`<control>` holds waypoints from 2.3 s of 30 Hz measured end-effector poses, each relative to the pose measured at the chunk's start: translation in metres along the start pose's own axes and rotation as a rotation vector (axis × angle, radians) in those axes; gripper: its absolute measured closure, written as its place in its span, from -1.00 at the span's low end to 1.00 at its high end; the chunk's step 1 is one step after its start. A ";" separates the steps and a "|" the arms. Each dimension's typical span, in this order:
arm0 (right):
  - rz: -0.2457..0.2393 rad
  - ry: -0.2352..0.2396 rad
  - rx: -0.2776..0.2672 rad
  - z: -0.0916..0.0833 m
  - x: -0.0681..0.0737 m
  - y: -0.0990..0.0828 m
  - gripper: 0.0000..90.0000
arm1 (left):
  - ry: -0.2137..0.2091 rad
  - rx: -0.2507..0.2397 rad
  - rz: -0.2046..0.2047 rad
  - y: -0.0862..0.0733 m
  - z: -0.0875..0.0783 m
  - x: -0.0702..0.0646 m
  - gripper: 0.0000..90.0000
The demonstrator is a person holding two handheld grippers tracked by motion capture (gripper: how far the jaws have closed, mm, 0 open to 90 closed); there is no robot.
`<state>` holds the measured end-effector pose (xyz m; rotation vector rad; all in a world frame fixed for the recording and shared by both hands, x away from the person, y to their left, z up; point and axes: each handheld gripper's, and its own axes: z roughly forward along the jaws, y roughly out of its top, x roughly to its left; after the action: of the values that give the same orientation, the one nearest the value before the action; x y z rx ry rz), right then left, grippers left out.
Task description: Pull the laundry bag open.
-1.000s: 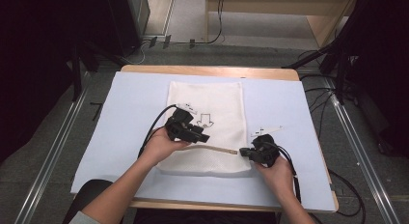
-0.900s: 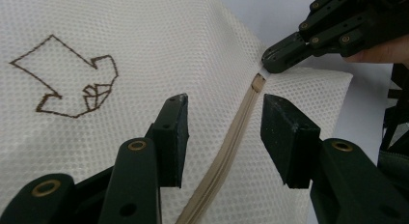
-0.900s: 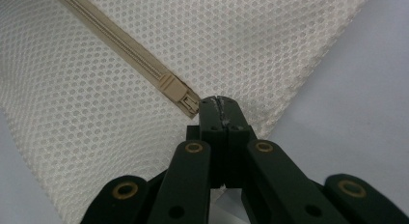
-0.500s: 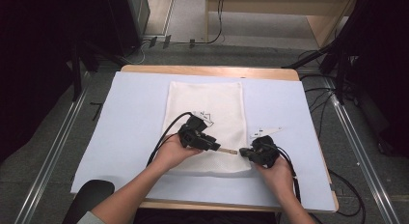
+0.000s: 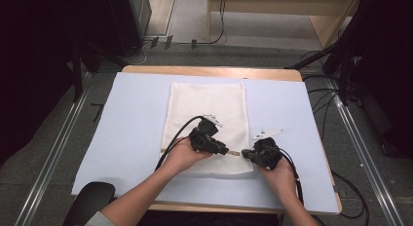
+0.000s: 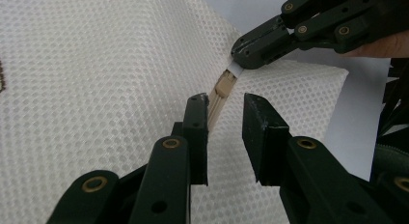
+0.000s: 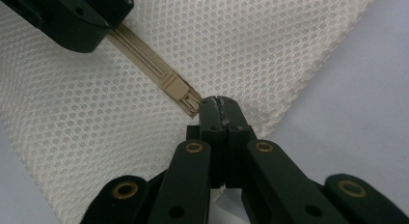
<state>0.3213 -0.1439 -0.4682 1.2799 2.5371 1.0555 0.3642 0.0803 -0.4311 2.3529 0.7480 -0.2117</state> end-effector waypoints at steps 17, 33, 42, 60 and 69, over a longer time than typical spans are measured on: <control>-0.015 -0.008 -0.002 0.000 0.001 0.000 1.00 | -0.032 0.055 -0.103 0.011 0.029 0.002 0.75; -0.014 -0.013 -0.003 0.000 0.002 0.000 1.00 | -0.046 0.057 -0.155 0.014 0.042 0.002 0.92; -0.010 -0.023 0.002 0.001 0.005 0.001 1.00 | -0.051 0.051 -0.167 0.014 0.043 0.001 0.93; 0.020 -0.043 0.003 0.003 0.008 0.003 1.00 | -0.031 0.059 -0.115 0.014 0.042 0.001 0.98; 0.019 -0.049 -0.004 0.003 0.009 0.001 1.00 | -0.004 0.060 -0.099 0.013 0.040 -0.002 0.98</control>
<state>0.3178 -0.1353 -0.4681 1.3153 2.4908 1.0199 0.3721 0.0460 -0.4544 2.3734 0.8684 -0.2845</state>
